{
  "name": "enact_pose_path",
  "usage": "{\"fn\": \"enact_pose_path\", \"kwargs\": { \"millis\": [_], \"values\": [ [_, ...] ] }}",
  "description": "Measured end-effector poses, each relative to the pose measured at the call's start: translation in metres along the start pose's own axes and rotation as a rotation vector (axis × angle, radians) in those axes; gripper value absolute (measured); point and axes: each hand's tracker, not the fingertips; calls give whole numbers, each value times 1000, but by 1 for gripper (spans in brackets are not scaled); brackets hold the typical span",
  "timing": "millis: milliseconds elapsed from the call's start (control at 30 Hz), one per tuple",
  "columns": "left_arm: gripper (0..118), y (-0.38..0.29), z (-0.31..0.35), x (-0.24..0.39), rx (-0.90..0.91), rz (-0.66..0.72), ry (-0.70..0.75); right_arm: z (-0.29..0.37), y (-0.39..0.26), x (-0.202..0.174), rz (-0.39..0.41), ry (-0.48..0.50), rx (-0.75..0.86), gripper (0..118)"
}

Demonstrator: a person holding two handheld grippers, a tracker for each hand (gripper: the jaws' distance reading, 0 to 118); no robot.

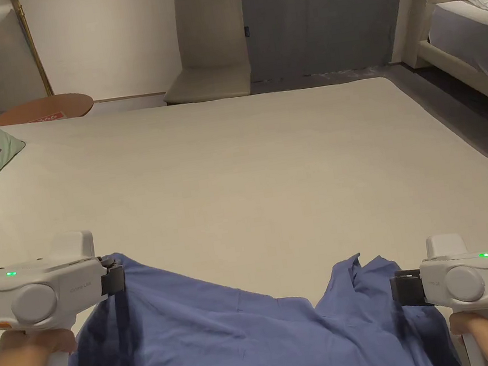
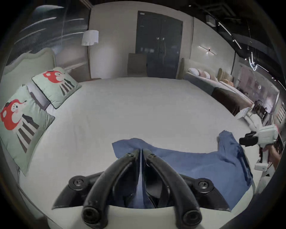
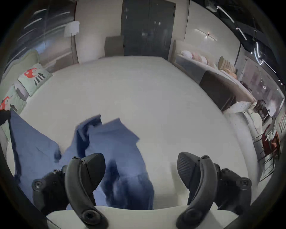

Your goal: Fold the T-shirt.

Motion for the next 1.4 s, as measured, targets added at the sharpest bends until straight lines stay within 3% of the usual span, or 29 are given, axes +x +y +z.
{"fn": "enact_pose_path", "kwargs": {
  "millis": [33,133,267,300,333,367,767,1000,1400],
  "values": [
    [1,0,3,1,6,0,-1,-4,-3,-2,12,12,-35,99],
    [1,0,4,-3,11,9,-4,-17,-14,-7,40,22,-73,74],
    [1,-5,8,-3,12,16,5,-23,-30,-9,38,61,-104,32],
    [1,-6,10,-3,14,19,7,-15,-30,-11,42,48,-67,12],
    [1,-7,13,-4,18,25,9,-6,-29,-13,70,32,-67,4],
    [1,-9,16,-4,22,30,10,-1,-28,-13,106,16,-50,4],
    [1,27,83,-29,206,174,93,144,49,-2,179,-33,473,4],
    [1,116,138,-41,407,160,182,215,140,-16,209,-69,774,4],
    [1,268,184,-35,701,138,298,292,271,-27,155,-111,1090,4]
  ]
}}
